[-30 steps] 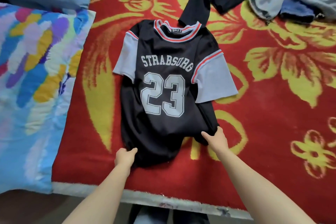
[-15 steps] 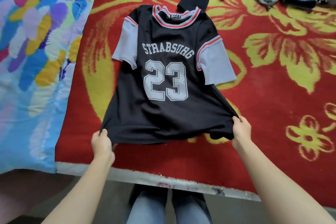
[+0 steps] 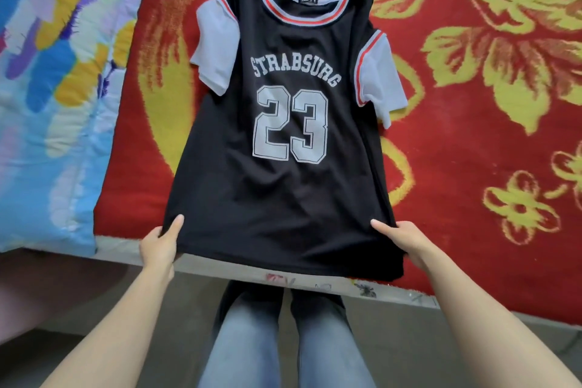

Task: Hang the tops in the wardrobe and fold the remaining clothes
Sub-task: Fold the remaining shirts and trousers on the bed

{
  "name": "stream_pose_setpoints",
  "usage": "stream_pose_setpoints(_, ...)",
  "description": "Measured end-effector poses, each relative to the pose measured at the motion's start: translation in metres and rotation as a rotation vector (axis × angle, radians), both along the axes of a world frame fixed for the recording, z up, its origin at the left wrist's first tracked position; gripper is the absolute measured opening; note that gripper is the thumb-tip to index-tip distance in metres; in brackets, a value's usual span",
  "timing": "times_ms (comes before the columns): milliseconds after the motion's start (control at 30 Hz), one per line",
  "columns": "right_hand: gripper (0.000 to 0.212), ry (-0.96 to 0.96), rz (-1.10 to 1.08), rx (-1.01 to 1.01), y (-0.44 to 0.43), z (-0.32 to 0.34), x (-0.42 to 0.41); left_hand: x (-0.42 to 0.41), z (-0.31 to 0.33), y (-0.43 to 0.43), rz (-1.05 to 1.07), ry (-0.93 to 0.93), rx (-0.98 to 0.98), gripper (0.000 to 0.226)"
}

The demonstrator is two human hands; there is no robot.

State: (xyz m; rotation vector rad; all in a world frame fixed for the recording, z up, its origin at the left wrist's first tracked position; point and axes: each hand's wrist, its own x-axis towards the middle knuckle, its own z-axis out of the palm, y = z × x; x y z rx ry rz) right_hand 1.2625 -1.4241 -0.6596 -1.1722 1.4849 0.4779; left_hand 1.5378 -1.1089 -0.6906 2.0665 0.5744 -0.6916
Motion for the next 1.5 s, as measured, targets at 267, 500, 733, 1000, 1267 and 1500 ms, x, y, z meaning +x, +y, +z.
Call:
stream_pose_setpoints(267, 0.022, -0.039, -0.379, -0.178, 0.017, -0.012, -0.036, 0.001, 0.011, 0.018, 0.094, -0.091, 0.017, 0.036)
stream_pose_setpoints(500, 0.034, 0.438, 0.189, -0.384, 0.029, -0.017, -0.052, -0.022, -0.001, 0.039, 0.263, -0.011, 0.158, 0.029)
stream_pose_setpoints(733, 0.043, 0.640, 0.492, -0.359, 0.033, -0.016, -0.030, -0.029, 0.006, 0.020, -0.131, 0.137, 0.634, 0.045)
stream_pose_setpoints(1000, 0.043, 0.415, 0.493, -0.566, -0.013, -0.006, 0.049, -0.005, 0.018, -0.073, -0.461, -0.104, 0.479, 0.053)
stream_pose_setpoints(1267, 0.037, 0.167, 0.139, -0.500, -0.075, -0.011, 0.104, 0.015, 0.016, -0.148, -0.983, -0.252, 0.504, 0.060)
stream_pose_setpoints(1500, 0.054, 0.016, -0.463, -0.355, -0.145, -0.038, 0.144, 0.044, -0.004, -0.226, -1.252, -0.349, 0.496, 0.065)
